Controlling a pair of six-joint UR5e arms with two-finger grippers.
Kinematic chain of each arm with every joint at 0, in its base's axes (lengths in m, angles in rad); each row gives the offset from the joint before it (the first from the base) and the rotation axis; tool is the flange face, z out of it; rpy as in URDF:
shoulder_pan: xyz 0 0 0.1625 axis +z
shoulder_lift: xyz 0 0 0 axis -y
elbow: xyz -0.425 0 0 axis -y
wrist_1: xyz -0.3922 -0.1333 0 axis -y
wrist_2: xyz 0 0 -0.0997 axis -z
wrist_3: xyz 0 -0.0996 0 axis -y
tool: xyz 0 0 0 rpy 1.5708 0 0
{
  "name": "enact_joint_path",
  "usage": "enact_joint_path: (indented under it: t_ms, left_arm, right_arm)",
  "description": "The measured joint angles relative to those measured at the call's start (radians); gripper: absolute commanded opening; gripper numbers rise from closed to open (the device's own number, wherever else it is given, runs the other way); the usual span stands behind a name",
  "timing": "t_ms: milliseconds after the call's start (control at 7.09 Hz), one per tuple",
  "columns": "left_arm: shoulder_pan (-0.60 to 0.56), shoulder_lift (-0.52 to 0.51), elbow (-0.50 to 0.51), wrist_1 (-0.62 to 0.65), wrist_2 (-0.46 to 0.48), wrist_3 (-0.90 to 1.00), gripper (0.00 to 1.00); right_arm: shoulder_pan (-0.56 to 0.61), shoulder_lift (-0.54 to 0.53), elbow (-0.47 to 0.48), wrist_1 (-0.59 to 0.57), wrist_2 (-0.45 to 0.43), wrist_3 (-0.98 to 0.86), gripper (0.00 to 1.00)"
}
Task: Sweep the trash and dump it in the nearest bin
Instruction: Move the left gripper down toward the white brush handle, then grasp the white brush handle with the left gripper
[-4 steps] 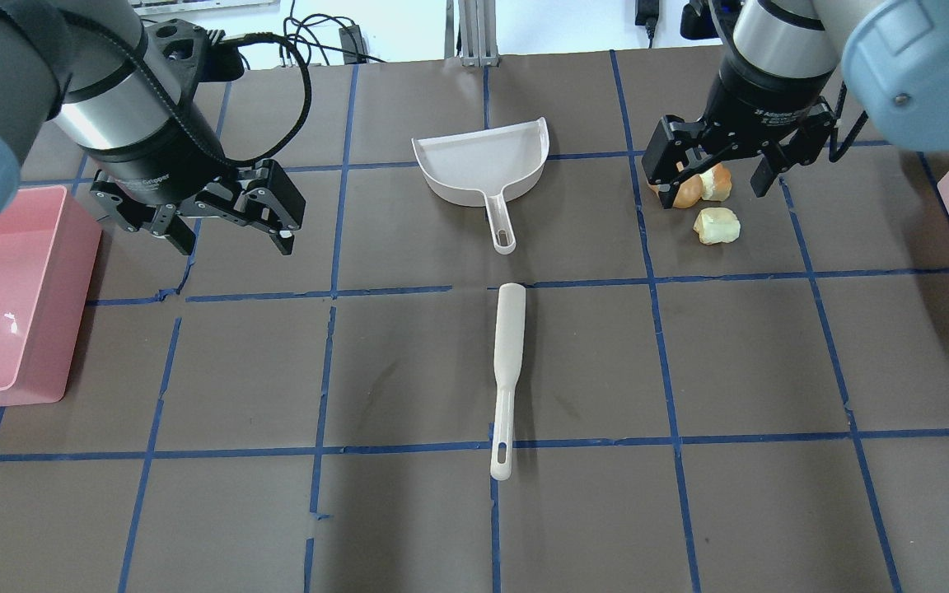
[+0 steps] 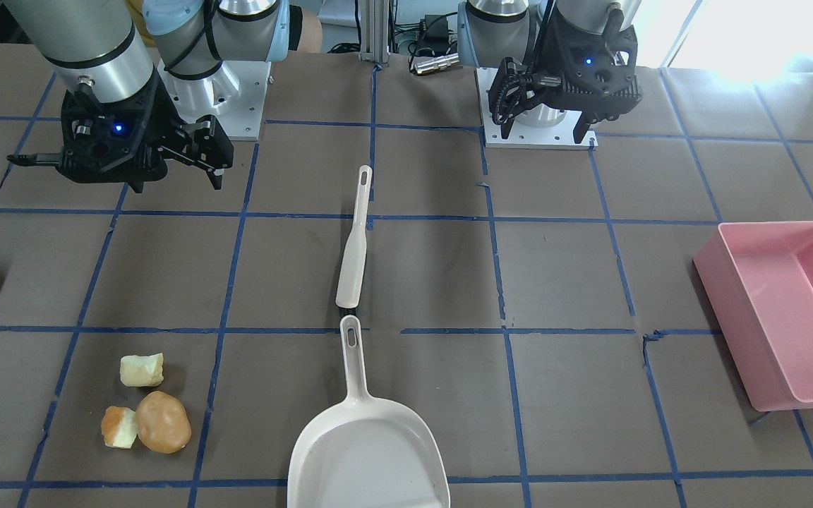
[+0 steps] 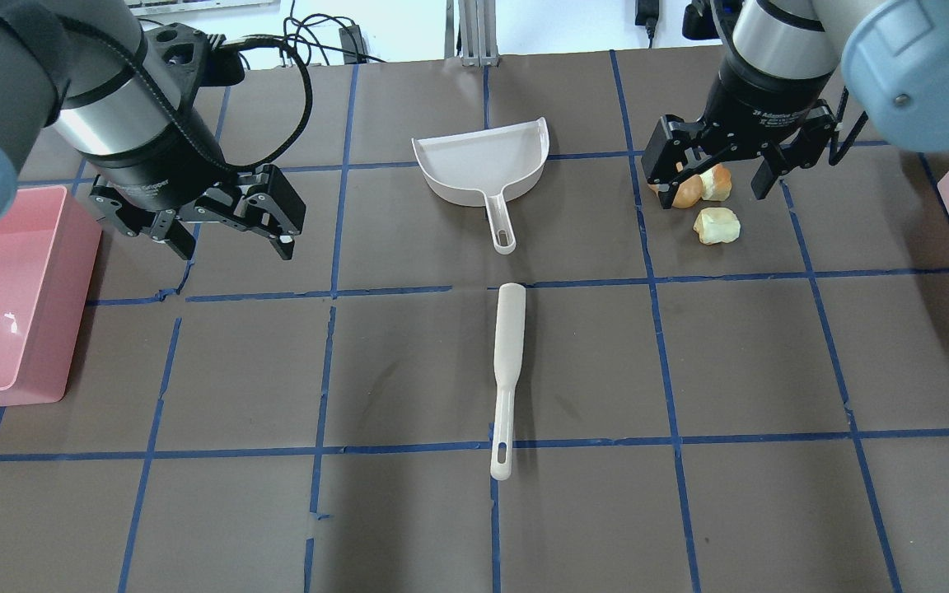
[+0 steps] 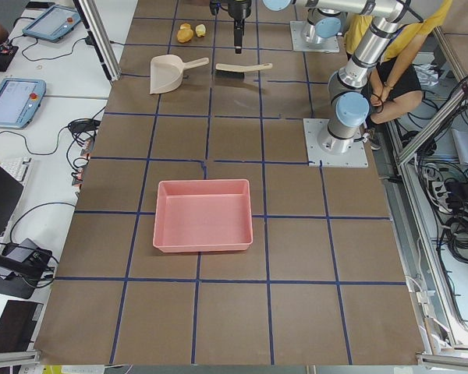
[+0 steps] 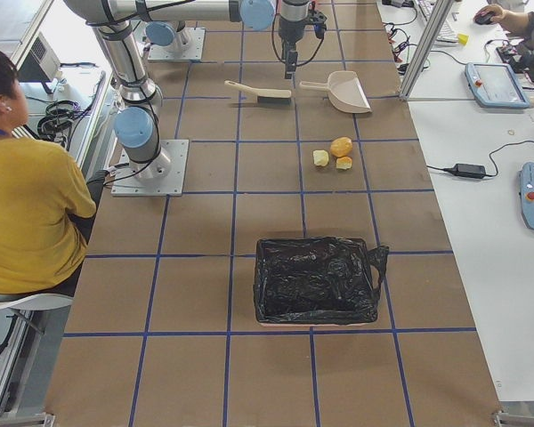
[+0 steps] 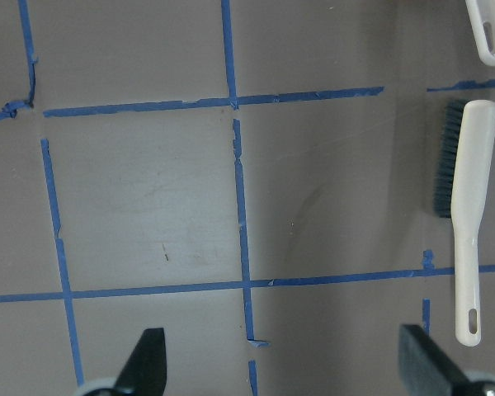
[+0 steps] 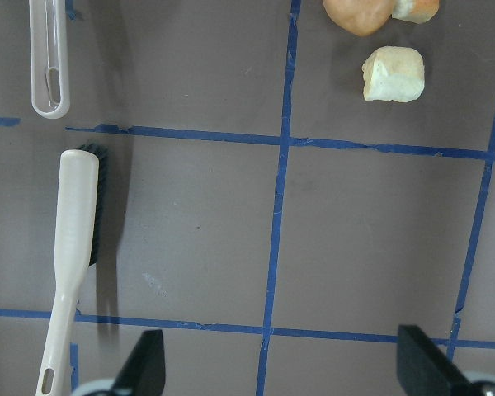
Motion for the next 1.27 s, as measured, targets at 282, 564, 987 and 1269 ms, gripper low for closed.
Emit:
enact_joint_path:
  t_ms: [282, 564, 987, 1269]
  left_arm:
    - [-0.05, -0.022, -0.008, -0.001, -0.024, -0.007, 0.99]
    - [-0.205, -0.059, -0.059, 0.01, -0.031, -0.029, 0.99]
    - [-0.404, -0.116, -0.251, 0.217, -0.032, -0.187, 0.99]
    - [-0.498, -0.223, -0.343, 0.439, -0.035, -0.301, 0.99]
  right_arm:
    - [-0.001, 0.002, 0.002, -0.003, 0.003, 0.035, 1.0]
    - [0.0, 0.01, 0.002, -0.035, 0.0, 0.035, 1.0]
    - [-0.001, 0.048, -0.014, -0.07, -0.005, -0.014, 1.0]
    - [-0.001, 0.083, -0.025, -0.104, -0.007, -0.027, 1.0]
